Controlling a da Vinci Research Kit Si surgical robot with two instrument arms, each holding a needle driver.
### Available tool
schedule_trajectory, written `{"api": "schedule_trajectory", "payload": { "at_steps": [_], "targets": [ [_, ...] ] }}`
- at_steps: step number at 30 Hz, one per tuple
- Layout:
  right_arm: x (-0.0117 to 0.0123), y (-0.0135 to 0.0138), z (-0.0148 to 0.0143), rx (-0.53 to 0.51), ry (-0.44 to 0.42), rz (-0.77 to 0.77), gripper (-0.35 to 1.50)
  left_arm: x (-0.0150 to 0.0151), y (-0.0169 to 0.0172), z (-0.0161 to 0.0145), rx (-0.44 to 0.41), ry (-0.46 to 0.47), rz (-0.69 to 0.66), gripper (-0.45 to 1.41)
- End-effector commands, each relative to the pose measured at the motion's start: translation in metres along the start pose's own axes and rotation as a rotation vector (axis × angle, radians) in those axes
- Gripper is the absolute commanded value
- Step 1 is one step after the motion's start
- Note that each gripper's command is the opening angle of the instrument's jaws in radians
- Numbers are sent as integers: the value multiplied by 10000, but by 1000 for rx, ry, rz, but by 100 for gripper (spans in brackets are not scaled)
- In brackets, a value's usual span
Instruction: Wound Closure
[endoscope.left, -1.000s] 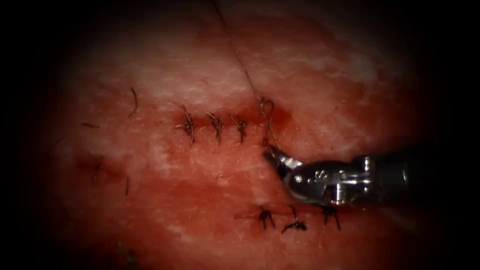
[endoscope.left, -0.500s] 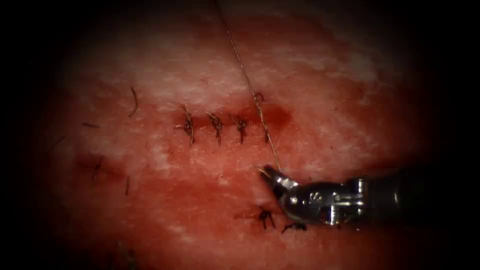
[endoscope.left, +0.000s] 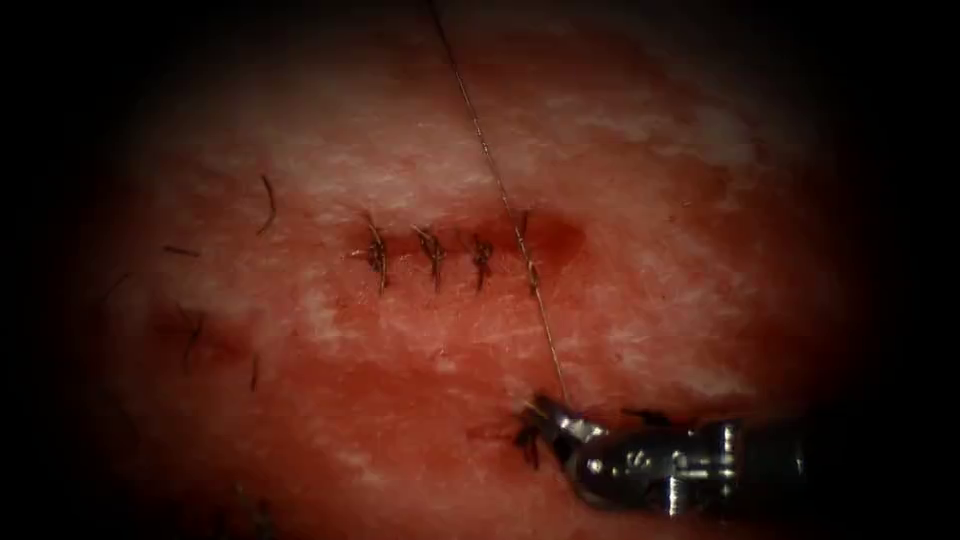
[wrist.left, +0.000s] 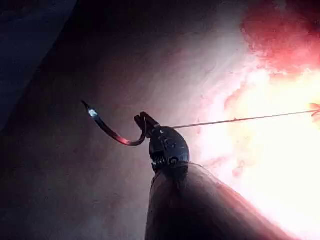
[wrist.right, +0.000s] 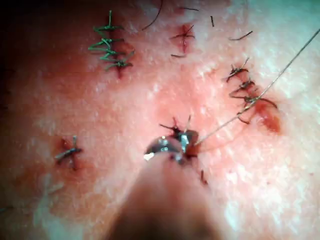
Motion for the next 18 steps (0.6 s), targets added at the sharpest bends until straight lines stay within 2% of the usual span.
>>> {"api": "schedule_trajectory", "payload": {
  "at_steps": [1, 8, 13, 18],
  "targets": [
    [-12, -15, 6, 13, -10, 2, -35, -5, 1, 9, 0, 4, 7, -45],
    [-36, -4, 15, 26, -35, 33, -35, -7, -13, 21, 13, 2, 31, -45],
    [-63, 12, 21, 39, -54, 75, -35, -7, -18, 37, 30, 1, 46, -45],
    [-69, 17, 19, 50, -62, 99, -35, -7, -17, 55, 41, -4, 69, -45]
  ]
}}
